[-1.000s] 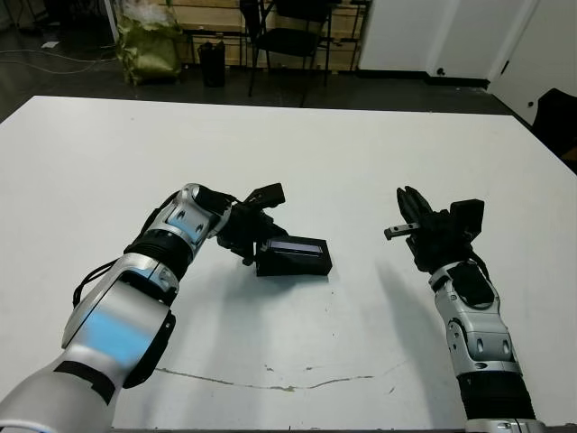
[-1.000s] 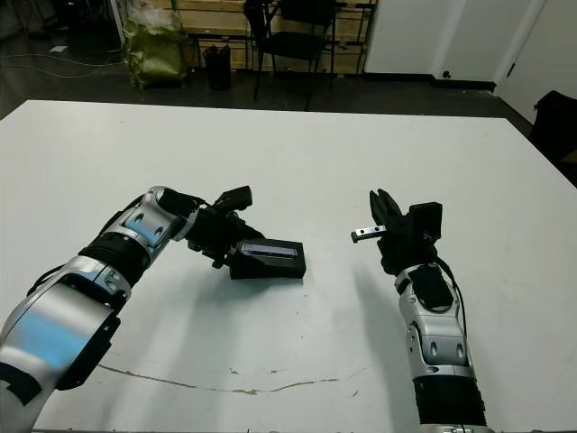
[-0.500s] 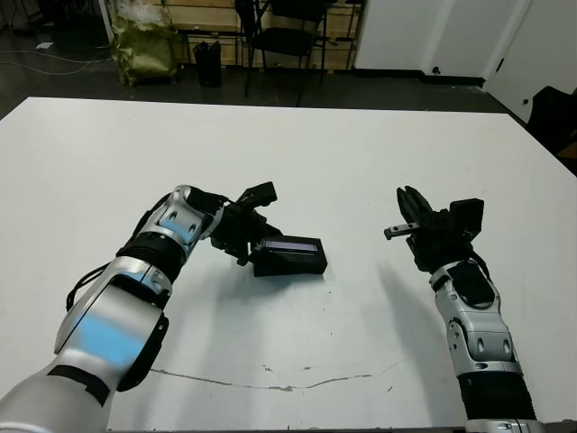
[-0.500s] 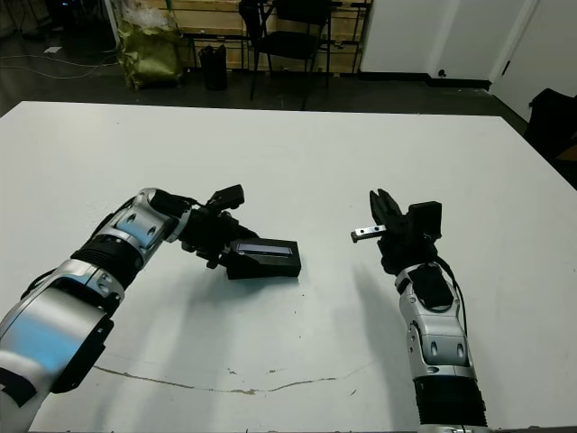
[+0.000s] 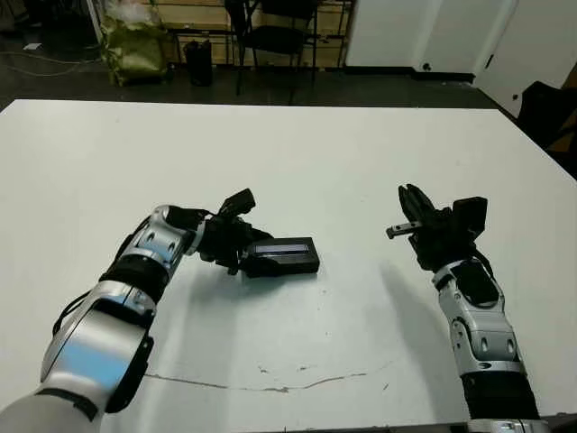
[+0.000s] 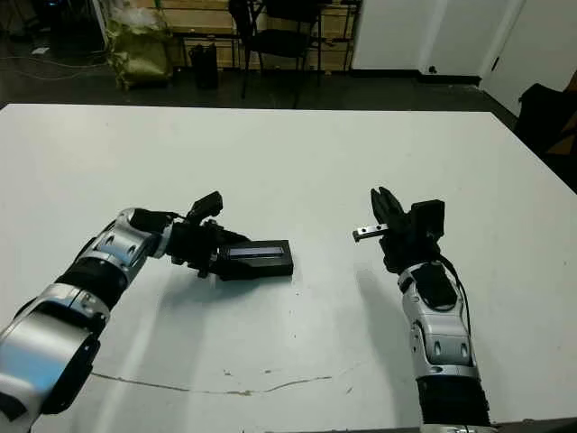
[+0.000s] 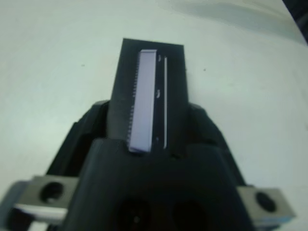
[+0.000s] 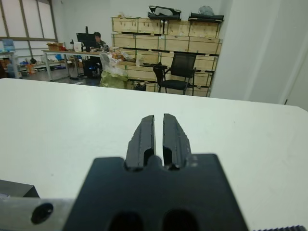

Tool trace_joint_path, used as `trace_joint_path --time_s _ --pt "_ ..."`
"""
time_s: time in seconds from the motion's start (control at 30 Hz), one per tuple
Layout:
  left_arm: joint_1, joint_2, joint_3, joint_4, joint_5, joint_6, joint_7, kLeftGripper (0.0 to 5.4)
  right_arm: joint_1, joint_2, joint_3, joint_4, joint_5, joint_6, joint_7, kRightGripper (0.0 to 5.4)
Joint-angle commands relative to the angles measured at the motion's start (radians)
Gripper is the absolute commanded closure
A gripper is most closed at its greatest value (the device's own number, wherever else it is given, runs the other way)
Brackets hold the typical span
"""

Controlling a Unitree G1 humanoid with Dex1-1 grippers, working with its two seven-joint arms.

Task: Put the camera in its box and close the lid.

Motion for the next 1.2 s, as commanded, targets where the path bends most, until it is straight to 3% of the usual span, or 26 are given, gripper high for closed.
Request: trace_joint_path --time_s 0.03,0.13,0.23,0.43,0.6,0.73,0.9,1.0,1.1,1.2 --pt "0.063 0.108 -0.001 -0.002 0.06 -0.017 0.072 1.34 0.002 -0.009 -0.008 0.003 0.013 0.018 0.005 5.4" --pt "0.088 0.122 0.004 -0.015 0.047 -0.023 0.078 0.59 0.005 -0.009 -0.007 -0.013 0.019 0.041 -0.003 5.4" --pt "0.12 0.14 -0.005 -0.042 0.056 -0.064 0.099 0.03 0.005 -0.01 -0.009 0.007 0.018 0.015 0.001 5.4" --pt "0.172 0.161 -0.016 -0.131 0.059 -0.042 0.14 0.03 0.002 -0.008 -0.011 0.024 0.028 0.0 0.01 5.4" --pt "0.17 0.166 0.011 -0.128 0.015 -0.02 0.121 0.03 0.014 -0.013 0.003 -0.036 0.007 0.068 -0.022 5.4" --pt "0.152 0.196 0.043 -0.124 -0.015 -0.048 0.104 0.03 0.011 -0.009 -0.008 0.006 0.025 0.005 0.012 5.4" --pt "0.18 0.229 0.215 -0.268 -0.179 0.094 0.145 0.03 0.003 -0.005 -0.014 0.034 0.036 -0.013 0.02 5.4" --pt "0.263 0.172 0.382 -0.445 -0.311 0.182 0.339 0.12 0.002 -0.003 -0.014 0.038 0.042 -0.023 0.024 5.4" --pt "0.34 0.081 0.506 -0.655 -0.417 0.257 0.569 0.64 0.012 -0.001 -0.009 -0.011 0.047 -0.006 0.019 5.4" --pt "0.393 0.001 0.549 -0.801 -0.434 0.215 0.731 1.39 0.019 0.001 -0.005 -0.035 0.03 -0.019 0.0 5.4"
